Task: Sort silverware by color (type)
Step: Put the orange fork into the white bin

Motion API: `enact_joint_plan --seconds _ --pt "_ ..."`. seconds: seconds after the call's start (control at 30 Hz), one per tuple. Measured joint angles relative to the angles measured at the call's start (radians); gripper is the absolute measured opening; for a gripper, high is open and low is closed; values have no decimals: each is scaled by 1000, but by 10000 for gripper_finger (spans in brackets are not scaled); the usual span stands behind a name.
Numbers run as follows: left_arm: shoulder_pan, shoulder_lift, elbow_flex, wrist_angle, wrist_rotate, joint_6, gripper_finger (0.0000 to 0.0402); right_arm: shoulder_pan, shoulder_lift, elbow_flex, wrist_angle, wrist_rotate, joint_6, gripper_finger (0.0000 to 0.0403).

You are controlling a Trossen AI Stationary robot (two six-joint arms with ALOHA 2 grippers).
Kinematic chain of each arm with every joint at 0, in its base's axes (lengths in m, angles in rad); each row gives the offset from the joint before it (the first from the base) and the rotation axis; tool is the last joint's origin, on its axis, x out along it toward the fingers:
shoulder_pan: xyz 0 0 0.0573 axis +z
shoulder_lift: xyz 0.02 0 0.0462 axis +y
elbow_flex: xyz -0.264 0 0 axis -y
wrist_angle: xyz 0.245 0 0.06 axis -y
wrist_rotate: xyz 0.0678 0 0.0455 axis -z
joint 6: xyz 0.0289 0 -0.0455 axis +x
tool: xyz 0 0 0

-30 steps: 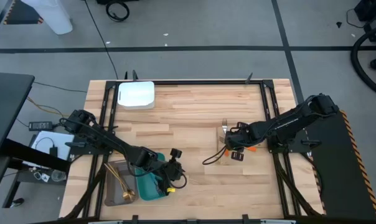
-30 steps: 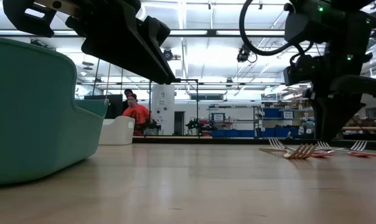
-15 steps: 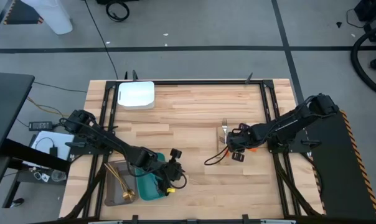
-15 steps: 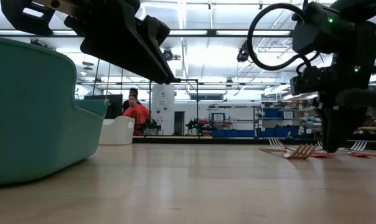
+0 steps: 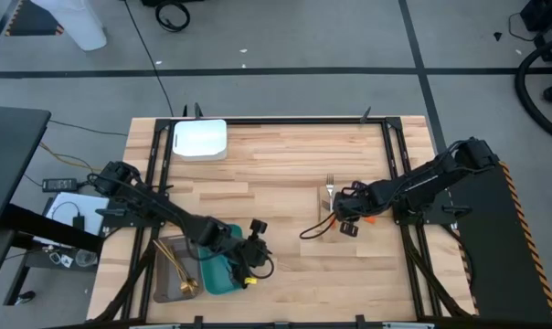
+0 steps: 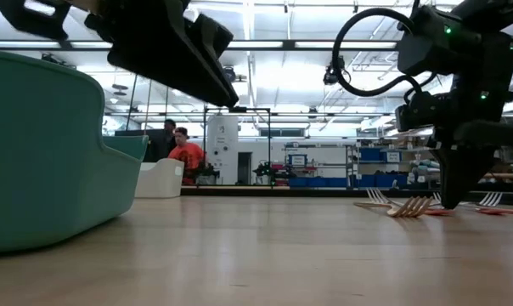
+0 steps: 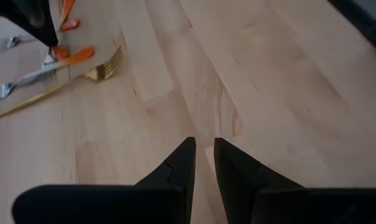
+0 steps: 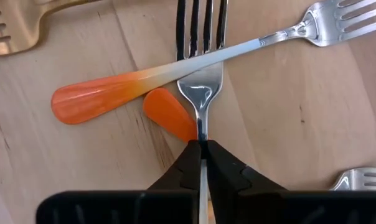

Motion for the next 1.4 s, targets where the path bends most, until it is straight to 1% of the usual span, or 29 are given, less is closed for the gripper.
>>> enact_joint_plan --seconds 0.13,0.33,0.7,0.83,0.93,1.13,1.3,1.4 --pt "-1 0 17 2 0 -1 66 -11 1 4 -8 -11 2 18" --pt "0 -1 21 -8 0 -5 66 -19 6 62 -109 -46 2 16" --pt "0 -1 21 -15 0 -9 66 -22 5 168 -196 -15 20 16" --pt "1 -1 21 -14 0 -9 66 -28 5 188 -157 -95 3 16" --pt "1 -1 21 -14 0 -18 66 -35 5 189 -127 -131 -17 16" --pt "1 -1 21 -14 0 -36 66 -49 5 189 -110 -122 -40 16" --pt "1 -1 21 -14 0 -61 66 -50 4 189 23 -156 -60 16" --pt "1 -1 21 -14 0 -74 66 -50 4 189 68 -167 -70 16"
